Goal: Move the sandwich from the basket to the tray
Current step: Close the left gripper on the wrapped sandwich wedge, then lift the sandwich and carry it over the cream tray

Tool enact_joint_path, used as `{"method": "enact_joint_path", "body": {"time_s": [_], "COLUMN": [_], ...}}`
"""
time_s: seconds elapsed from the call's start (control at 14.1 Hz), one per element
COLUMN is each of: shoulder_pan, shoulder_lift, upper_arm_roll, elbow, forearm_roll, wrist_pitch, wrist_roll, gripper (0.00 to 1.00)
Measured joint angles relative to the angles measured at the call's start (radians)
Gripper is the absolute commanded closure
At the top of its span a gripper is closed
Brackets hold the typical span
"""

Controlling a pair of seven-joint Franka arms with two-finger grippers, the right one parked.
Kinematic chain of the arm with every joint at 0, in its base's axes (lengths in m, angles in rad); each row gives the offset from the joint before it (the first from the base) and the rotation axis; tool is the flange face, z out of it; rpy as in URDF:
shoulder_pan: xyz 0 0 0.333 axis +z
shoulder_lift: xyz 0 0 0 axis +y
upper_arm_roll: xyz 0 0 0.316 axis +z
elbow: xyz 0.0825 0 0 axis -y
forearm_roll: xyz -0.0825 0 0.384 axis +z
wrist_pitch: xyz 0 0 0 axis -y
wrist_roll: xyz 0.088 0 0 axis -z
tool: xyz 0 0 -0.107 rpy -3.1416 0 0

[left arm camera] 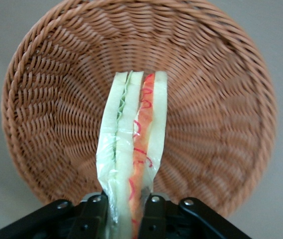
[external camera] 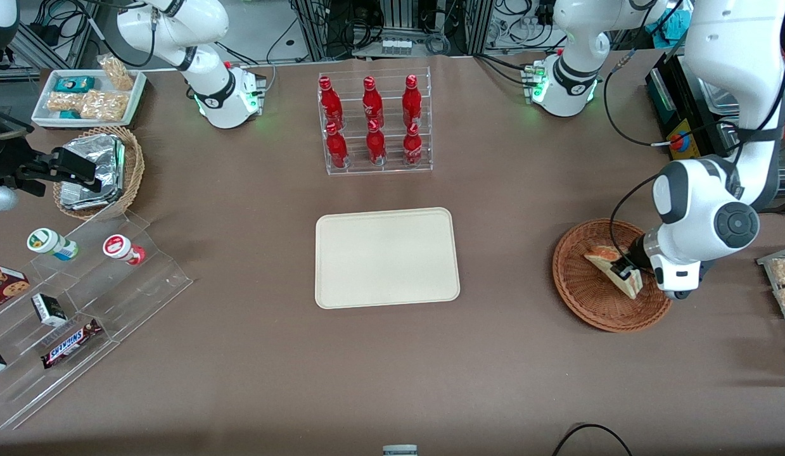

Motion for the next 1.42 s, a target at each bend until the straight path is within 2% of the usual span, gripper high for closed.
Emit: {"method": "enact_joint_path", "body": {"time_s": [0.21,0.35,0.57,0.99,1.42], "shoulder_pan": [-0.095,-0.177,-0.32,-0.602,-0.746], "shoulder_lift": [-0.028,-0.022,0.011,0.223,0.399], "upper_arm_roll": [-0.003,-0.007,-0.018,-0.024,-0.023], "elbow": [0.047,0.075,0.11,0.334,0.552], "forearm_roll": [0.0,-0.01,-0.057,-0.063,-0.063], "wrist_pitch": [-0.083,-0.106,-0.097,-0.065,-0.055], "wrist_roll": [0.158,0.238,0.258,0.012,-0.149], "gripper": [0.93,0.98,1.0,1.0,1.0]}}
